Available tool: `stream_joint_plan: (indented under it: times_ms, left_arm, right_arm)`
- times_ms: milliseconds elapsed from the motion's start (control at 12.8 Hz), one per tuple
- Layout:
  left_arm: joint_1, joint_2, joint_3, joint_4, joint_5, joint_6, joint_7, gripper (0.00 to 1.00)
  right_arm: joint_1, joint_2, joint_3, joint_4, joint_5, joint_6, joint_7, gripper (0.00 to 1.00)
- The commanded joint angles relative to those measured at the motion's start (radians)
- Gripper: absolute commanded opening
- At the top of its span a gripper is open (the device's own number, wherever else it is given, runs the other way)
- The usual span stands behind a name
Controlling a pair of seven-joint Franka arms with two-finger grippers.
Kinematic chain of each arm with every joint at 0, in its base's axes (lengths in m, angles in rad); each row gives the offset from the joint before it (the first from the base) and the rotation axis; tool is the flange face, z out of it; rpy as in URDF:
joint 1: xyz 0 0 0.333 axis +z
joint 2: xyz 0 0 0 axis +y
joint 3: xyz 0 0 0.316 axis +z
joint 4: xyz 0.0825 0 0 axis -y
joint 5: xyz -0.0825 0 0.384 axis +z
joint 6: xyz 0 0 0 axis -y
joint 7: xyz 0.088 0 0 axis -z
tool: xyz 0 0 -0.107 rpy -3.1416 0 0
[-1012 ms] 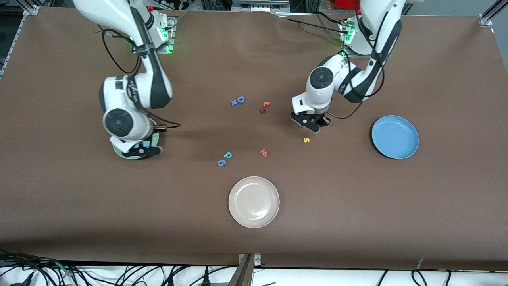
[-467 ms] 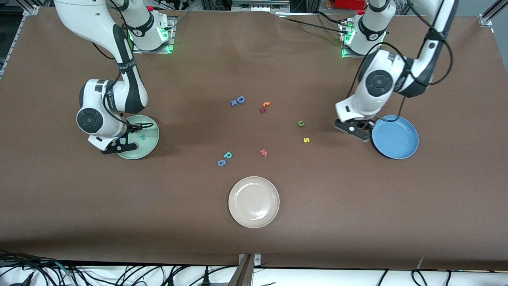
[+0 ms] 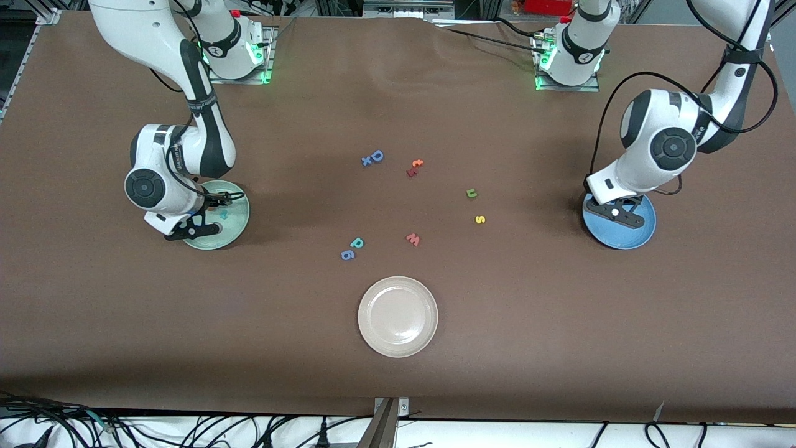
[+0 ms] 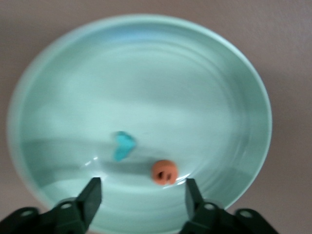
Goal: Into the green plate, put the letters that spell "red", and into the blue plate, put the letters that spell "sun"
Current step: 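Drop the orange e on the green plate while the left gripper drops u on blue, then grasp the teal d with the right gripper while the left gripper reaches green n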
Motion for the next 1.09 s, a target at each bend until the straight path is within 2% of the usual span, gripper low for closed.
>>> stream_joint_plan:
  times_ms: [0, 311, 389, 467, 545, 623, 856, 1012]
  left_arm:
    - [0.038, 0.039, 0.008, -0.001, -0.020, 0.012, 0.024, 0.30]
    - [0.075, 0.102, 0.033, 0.000, -0.020, 0.067, 0.024, 0.32]
    - [0.074, 0.098, 0.033, 0.008, -0.026, 0.058, 0.021, 0.40]
    - [0.061, 0.075, 0.030, 0.011, -0.029, 0.053, 0.018, 0.52]
    - [0.037, 0.046, 0.027, 0.016, -0.032, 0.037, 0.015, 0.54]
    - [-0.012, 0.023, 0.027, 0.034, -0.045, 0.011, 0.004, 0.60]
    - [-0.119, -0.010, 0.024, 0.052, -0.074, 0.003, -0.057, 0.62]
    - [-0.195, -0.010, 0.024, 0.086, -0.152, 0.000, -0.190, 0.62]
  right_arm:
    - [0.015, -0.019, 0.062, 0.124, 0.027, -0.137, 0.136, 0.99]
    - [0.023, 0.002, 0.217, 0.221, 0.033, -0.125, 0.542, 0.99]
    - [0.023, 0.011, 0.249, 0.244, 0.056, -0.099, 0.620, 0.99]
    - [0.023, 0.039, 0.269, 0.279, 0.072, -0.090, 0.680, 1.00]
    - [0.026, 0.077, 0.294, 0.339, 0.069, -0.093, 0.698, 1.00]
    - [0.038, 0.112, 0.303, 0.399, 0.070, -0.099, 0.695, 1.00]
    - [0.046, 0.143, 0.303, 0.450, 0.079, -0.087, 0.709, 1.00]
    - [0.091, 0.190, 0.305, 0.499, 0.084, -0.085, 0.917, 0.99]
